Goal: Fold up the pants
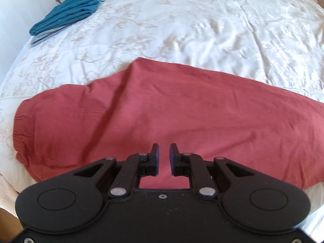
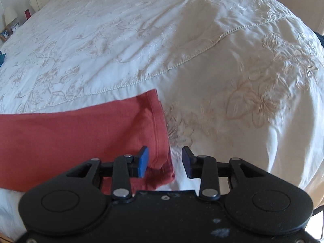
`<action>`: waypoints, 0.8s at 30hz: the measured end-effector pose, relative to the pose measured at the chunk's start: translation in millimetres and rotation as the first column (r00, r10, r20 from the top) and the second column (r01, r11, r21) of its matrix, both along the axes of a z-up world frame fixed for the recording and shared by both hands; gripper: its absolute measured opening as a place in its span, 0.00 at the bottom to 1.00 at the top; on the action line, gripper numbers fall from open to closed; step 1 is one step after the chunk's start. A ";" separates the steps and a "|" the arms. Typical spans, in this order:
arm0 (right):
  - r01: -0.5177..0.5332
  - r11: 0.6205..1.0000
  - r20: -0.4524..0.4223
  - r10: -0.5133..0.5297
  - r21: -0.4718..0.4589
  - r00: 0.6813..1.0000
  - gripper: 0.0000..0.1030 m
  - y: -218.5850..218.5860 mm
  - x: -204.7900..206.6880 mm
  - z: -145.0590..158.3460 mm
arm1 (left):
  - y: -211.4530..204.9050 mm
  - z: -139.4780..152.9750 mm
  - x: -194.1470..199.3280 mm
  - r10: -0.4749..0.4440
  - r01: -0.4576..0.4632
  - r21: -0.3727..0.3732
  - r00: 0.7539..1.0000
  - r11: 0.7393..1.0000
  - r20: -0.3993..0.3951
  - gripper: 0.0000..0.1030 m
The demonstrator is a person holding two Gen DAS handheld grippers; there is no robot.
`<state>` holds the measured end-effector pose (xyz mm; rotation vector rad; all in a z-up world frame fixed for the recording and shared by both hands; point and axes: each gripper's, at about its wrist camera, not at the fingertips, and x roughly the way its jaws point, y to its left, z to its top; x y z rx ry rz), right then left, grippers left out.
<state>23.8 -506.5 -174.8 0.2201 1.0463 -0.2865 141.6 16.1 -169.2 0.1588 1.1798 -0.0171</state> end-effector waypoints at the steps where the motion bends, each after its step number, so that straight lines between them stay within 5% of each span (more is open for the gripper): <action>1: 0.019 0.999 -0.004 -0.019 0.030 1.000 0.36 4.1 -8.3 -2.9 | -9.9 -9.2 0.3 -0.012 0.012 0.009 1.000 1.000 -0.023 0.20; 4: 0.058 0.987 0.031 -0.063 0.148 0.998 0.37 11.8 -21.1 -4.8 | -33.1 -42.3 2.7 -0.033 0.044 0.083 0.991 0.996 -0.129 0.20; 9: 0.076 0.961 0.051 -0.093 0.267 0.994 0.40 20.9 -6.5 -14.7 | -49.6 -53.8 -1.5 -0.067 0.084 0.158 0.992 0.984 -0.107 0.15; 13: 0.192 0.921 0.003 -0.205 0.340 0.979 0.41 6.8 15.5 -31.5 | -42.9 -52.6 -1.0 -0.056 0.070 0.132 0.992 0.989 -0.112 0.16; 18: 0.369 0.925 0.140 -0.379 0.095 0.915 0.39 -6.9 4.8 -4.5 | -36.0 -51.9 2.8 -0.047 0.061 0.112 0.992 0.992 -0.121 0.17; 24: 0.234 0.965 0.092 -0.245 0.114 0.965 0.43 -22.5 -10.4 -8.8 | -43.9 -27.2 4.8 -0.029 0.034 0.063 0.996 0.997 -0.090 0.17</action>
